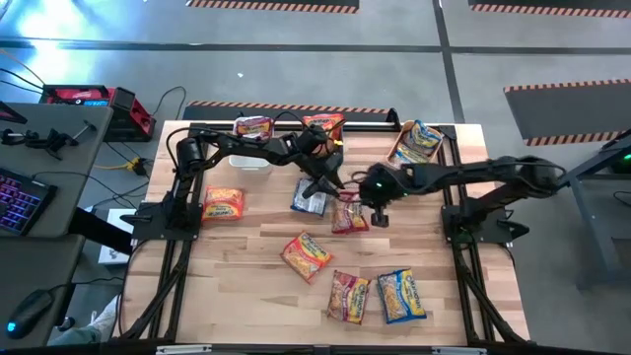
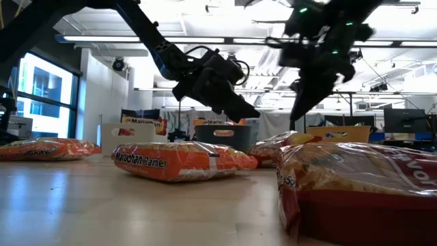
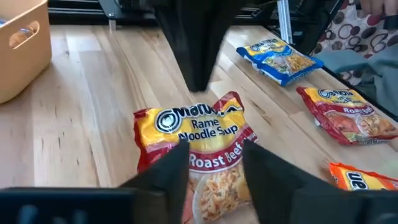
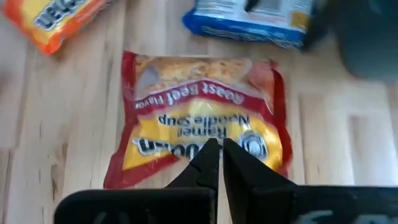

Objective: Sort Maruchan noodles
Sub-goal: Put the red noodle pack into the white bin

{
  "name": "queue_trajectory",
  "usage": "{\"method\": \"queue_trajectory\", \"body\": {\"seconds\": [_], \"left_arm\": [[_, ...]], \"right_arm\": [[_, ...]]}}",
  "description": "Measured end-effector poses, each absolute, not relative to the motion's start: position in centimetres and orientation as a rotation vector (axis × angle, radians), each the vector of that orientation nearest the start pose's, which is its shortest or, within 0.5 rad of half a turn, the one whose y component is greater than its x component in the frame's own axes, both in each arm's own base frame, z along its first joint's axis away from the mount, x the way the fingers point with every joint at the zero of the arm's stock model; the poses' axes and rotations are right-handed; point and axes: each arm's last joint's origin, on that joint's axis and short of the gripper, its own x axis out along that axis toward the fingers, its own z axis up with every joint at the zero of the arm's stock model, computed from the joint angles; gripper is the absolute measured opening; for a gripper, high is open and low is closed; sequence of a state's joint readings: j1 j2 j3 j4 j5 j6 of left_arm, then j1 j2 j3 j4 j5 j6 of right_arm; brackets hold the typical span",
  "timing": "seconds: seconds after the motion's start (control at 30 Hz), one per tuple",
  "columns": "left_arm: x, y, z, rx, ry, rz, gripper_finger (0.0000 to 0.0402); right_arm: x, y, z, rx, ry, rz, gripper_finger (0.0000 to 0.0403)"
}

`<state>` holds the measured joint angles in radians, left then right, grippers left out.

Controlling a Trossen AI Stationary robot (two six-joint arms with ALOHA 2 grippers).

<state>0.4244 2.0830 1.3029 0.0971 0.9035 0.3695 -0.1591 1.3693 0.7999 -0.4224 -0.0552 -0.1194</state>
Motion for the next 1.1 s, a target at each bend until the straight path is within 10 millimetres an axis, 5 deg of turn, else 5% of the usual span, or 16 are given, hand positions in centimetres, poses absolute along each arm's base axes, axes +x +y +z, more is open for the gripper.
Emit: {"method": "queue_trajectory", "body": {"seconds": [0.23, 0.5, 1.1], "left_arm": [[40.9, 15.3, 14.7, -0.007, 0.531, -0.339, 0.0011], [42.7, 12.7, 15.5, 0.105, 0.609, -0.159, 0.0001], [41.8, 10.1, 14.1, 0.026, 0.822, -0.284, 0.0]], "right_arm": [[21.8, -3.6, 19.3, 0.293, 0.846, -0.344, 0.0], [19.8, -1.4, 16.0, 0.711, 0.847, -0.447, 0.001], [22.1, -0.8, 13.9, 1.033, 0.733, -0.448, 0.0228]]}}
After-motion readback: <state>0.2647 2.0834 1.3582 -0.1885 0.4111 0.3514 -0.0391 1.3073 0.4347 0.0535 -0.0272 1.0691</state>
